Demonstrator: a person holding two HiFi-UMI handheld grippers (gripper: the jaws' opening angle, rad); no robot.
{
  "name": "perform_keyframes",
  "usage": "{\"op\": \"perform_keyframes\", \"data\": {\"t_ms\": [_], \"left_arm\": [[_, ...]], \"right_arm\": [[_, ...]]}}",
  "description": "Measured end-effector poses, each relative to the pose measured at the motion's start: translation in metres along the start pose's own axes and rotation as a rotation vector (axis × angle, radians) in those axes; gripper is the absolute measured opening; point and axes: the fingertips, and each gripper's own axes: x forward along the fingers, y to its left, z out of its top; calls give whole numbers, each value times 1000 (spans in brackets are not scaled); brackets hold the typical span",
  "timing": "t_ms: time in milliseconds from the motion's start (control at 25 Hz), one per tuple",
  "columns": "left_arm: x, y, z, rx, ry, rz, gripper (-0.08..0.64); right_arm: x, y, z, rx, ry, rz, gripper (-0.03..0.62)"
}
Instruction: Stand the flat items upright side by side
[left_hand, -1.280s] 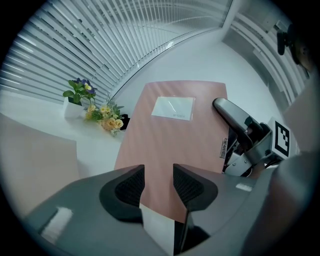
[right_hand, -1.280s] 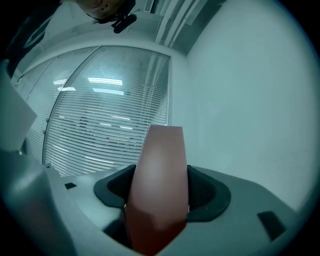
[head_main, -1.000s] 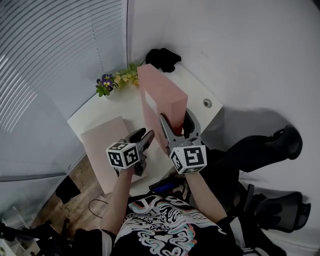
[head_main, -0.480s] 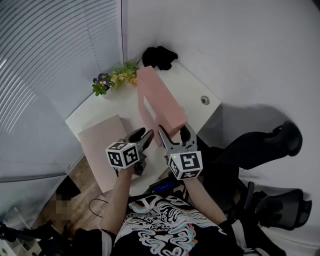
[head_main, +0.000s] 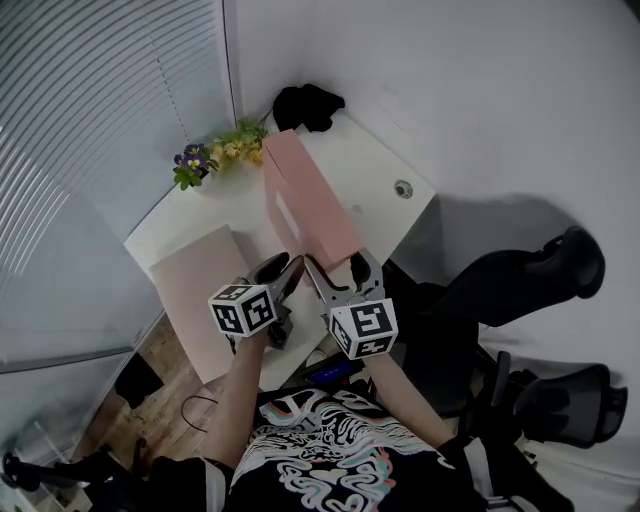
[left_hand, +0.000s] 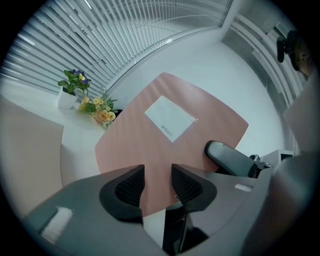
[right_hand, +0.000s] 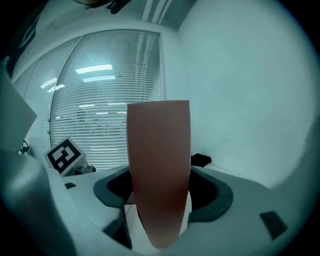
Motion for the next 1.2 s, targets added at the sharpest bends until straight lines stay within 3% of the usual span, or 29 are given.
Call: {"op": "perform_keyframes", "data": {"t_ms": [320,600,960,1200], "left_arm": [[-5,6,0,-80,-36,-8,160],[-17,13,7,-103,-74,11,160],[-41,28,14,-104,-122,66,160],[-69,45,16,-93,-153,136,160]], "right_arm": [[-20,6,-17,44,37,12,327],[-38,17,-12,53,30,21,314],[-59,60,-25,59,69,134,305],[-55,96,-38,-4,115,240,301]]}}
